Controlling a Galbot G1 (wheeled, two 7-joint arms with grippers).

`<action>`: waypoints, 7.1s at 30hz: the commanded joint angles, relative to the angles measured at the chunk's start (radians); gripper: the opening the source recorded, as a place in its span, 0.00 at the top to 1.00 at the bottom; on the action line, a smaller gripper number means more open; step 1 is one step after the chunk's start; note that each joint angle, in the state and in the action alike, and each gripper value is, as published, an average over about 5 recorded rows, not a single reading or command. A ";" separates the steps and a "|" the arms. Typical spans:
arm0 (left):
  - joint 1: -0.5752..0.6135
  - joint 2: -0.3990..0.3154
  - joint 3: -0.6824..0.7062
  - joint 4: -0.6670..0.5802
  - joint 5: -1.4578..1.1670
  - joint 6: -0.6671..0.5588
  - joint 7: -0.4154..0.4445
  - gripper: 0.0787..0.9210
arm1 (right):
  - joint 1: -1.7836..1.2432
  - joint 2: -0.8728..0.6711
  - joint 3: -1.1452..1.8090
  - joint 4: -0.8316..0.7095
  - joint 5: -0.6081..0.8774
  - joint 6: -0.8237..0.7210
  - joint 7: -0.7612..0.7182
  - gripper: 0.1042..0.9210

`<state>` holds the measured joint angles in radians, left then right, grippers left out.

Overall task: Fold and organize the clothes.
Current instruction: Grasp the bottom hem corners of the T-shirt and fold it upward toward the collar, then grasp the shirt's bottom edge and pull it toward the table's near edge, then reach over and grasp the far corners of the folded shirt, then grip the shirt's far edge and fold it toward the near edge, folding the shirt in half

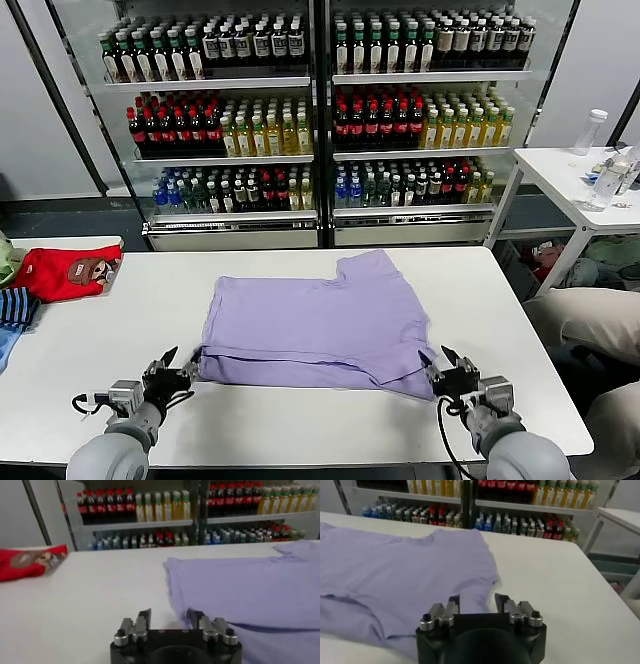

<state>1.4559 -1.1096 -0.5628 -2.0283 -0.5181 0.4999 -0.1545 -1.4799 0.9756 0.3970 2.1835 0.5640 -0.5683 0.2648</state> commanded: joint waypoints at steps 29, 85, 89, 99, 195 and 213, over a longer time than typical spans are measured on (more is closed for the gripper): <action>0.022 -0.017 0.020 0.026 -0.049 0.059 -0.043 0.59 | -0.052 0.049 -0.010 -0.014 0.106 -0.009 0.028 0.77; -0.439 0.120 0.094 0.301 -0.037 0.021 0.176 0.13 | 0.751 0.138 -0.235 -0.418 0.102 -0.011 0.091 0.12; -0.526 0.119 0.130 0.403 -0.026 0.033 0.226 0.12 | 0.860 0.209 -0.294 -0.563 0.097 -0.011 0.105 0.12; -0.652 0.100 0.181 0.625 0.037 0.025 0.326 0.12 | 1.035 0.344 -0.349 -0.888 0.046 -0.011 0.069 0.12; -0.141 0.058 -0.098 0.274 -0.032 -0.189 0.471 0.99 | 0.261 0.032 -0.142 -0.047 0.088 0.031 0.079 0.99; -0.073 0.096 -0.175 0.177 -0.049 -0.076 0.469 0.99 | 0.221 0.027 -0.127 -0.047 0.084 0.010 0.088 0.99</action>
<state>1.3246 -1.0296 -0.6879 -1.7583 -0.5595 0.3508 0.3192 -1.2345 1.0111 0.2662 2.1251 0.6498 -0.5503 0.3473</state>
